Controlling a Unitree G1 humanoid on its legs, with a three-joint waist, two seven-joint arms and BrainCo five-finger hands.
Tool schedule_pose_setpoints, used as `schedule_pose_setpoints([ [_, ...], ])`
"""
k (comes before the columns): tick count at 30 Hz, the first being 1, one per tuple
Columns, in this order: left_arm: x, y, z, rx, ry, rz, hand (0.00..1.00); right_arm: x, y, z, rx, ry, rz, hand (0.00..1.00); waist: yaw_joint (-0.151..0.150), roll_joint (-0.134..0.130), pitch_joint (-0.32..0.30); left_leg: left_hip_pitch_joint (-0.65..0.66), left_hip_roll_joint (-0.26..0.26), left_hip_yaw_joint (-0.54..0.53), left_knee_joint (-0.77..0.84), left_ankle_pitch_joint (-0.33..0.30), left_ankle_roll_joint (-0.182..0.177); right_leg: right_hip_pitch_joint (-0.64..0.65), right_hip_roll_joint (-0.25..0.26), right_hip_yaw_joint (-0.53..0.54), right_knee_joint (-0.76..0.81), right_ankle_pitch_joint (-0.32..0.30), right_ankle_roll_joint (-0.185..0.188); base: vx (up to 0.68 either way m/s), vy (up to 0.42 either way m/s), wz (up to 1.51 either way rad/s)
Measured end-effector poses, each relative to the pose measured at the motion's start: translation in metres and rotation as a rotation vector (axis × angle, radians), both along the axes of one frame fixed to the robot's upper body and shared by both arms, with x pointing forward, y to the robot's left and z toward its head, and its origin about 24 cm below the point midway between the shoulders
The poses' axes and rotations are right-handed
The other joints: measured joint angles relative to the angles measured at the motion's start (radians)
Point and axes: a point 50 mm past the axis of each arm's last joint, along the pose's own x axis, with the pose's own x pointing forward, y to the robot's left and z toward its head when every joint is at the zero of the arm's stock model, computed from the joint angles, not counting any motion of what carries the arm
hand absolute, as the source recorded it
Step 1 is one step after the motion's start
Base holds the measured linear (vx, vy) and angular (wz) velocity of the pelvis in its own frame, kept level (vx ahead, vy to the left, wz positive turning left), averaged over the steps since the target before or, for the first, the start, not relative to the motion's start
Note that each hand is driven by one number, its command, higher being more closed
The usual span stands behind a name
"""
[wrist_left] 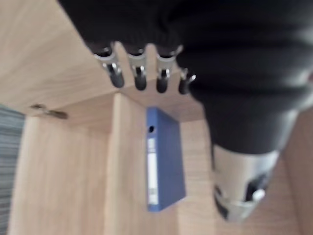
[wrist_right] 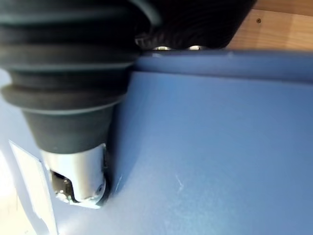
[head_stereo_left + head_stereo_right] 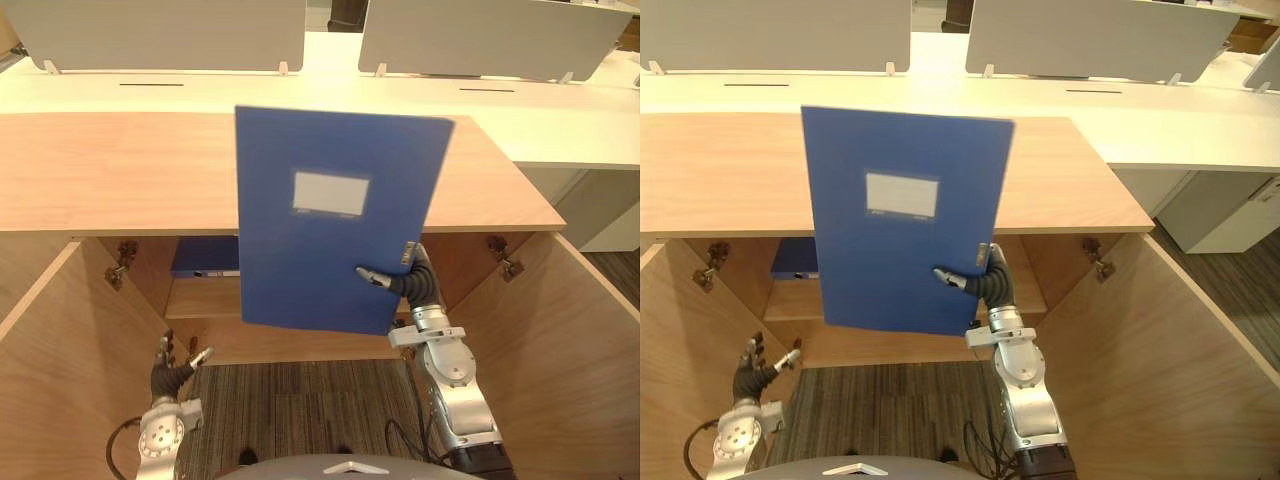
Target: Walk over to the cabinet, pick up the folder, carry it to the office cabinet, place the folder inside the office cabinet, then close the office cabinet door
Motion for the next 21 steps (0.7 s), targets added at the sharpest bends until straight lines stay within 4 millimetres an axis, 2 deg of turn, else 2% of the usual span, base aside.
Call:
schedule_pose_setpoints([
  [2, -0.016, -0.001, -0.019, -0.01, 0.116, -0.007, 0.0, -0.002, 0.007, -0.003, -0.093, -0.006, 0.015, 1.0, 0.001, 0.006, 0.005, -0.007, 0.0, 0.007, 0.0, 0.0, -0.001, -0.012, 0.0, 0.006, 0.003, 0.001, 0.0, -0.03, 0.0, -0.08],
  [4, -0.022, -0.002, -0.026, -0.002, 0.171, -0.03, 0.0, -0.001, 0.013, -0.003, -0.143, -0.021, 0.036, 1.0, 0.002, 0.013, 0.022, -0.03, 0.001, 0.018, 0.006, -0.001, -0.002, -0.048, 0.0, 0.016, 0.019, 0.002, -0.001, -0.04, 0.011, -0.18],
  [6, -0.019, -0.002, -0.03, 0.004, 0.19, -0.044, 0.0, 0.003, 0.022, -0.001, -0.181, -0.04, 0.07, 1.0, 0.006, 0.012, 0.061, -0.066, 0.005, 0.028, 0.03, -0.003, -0.004, -0.096, -0.001, 0.031, 0.061, 0.001, -0.003, -0.07, 0.009, -0.14],
  [8, -0.002, -0.001, -0.028, 0.013, 0.171, -0.068, 0.0, 0.013, 0.031, 0.003, -0.208, -0.074, 0.09, 1.0, 0.005, 0.018, 0.138, -0.18, 0.011, 0.028, 0.173, -0.052, 0.001, -0.174, -0.007, 0.035, 0.121, -0.004, -0.01, -0.15, -0.014, -0.02],
  [9, 0.012, -0.003, -0.025, 0.011, 0.148, -0.077, 0.0, 0.02, 0.036, 0.009, -0.24, -0.109, 0.107, 1.0, 0.005, 0.04, 0.181, -0.278, 0.031, 0.028, 0.287, -0.09, 0.008, -0.24, -0.003, 0.035, 0.167, -0.008, -0.013, -0.17, -0.011, -0.06],
  [12, 0.027, -0.002, -0.022, 0.019, 0.127, -0.092, 0.0, 0.027, 0.046, 0.023, -0.31, -0.185, 0.154, 1.0, 0.006, 0.072, 0.227, -0.418, 0.062, 0.029, 0.427, -0.136, 0.011, -0.36, 0.011, 0.046, 0.251, -0.021, -0.013, -0.17, 0.011, -0.12],
  [15, 0.039, -0.003, -0.017, 0.033, 0.103, -0.118, 0.0, 0.03, 0.051, 0.032, -0.359, -0.237, 0.172, 1.0, 0.008, 0.077, 0.282, -0.496, 0.079, 0.028, 0.531, -0.172, 0.013, -0.453, 0.015, 0.055, 0.378, -0.068, -0.015, -0.13, 0.009, -0.06],
  [18, 0.049, -0.009, -0.012, 0.032, 0.072, -0.142, 0.0, 0.028, 0.052, 0.039, -0.358, -0.279, 0.162, 1.0, 0.015, 0.081, 0.298, -0.633, 0.109, 0.024, 0.678, -0.238, 0.008, -0.599, 0.01, 0.056, 0.542, -0.147, -0.026, -0.14, 0.018, 0.01],
  [19, 0.052, -0.009, -0.01, 0.031, 0.062, -0.144, 0.0, 0.027, 0.053, 0.041, -0.359, -0.29, 0.161, 1.0, 0.017, 0.081, 0.303, -0.656, 0.114, 0.024, 0.7, -0.246, 0.008, -0.623, 0.01, 0.056, 0.565, -0.156, -0.025, -0.08, 0.017, -0.03],
  [21, 0.062, -0.012, -0.001, 0.033, 0.007, -0.149, 0.0, 0.023, 0.055, 0.055, -0.356, -0.358, 0.164, 1.0, 0.022, 0.086, 0.335, -0.734, 0.135, 0.023, 0.785, -0.275, 0.007, -0.701, 0.011, 0.055, 0.652, -0.184, -0.031, -0.08, -0.015, -0.03],
])
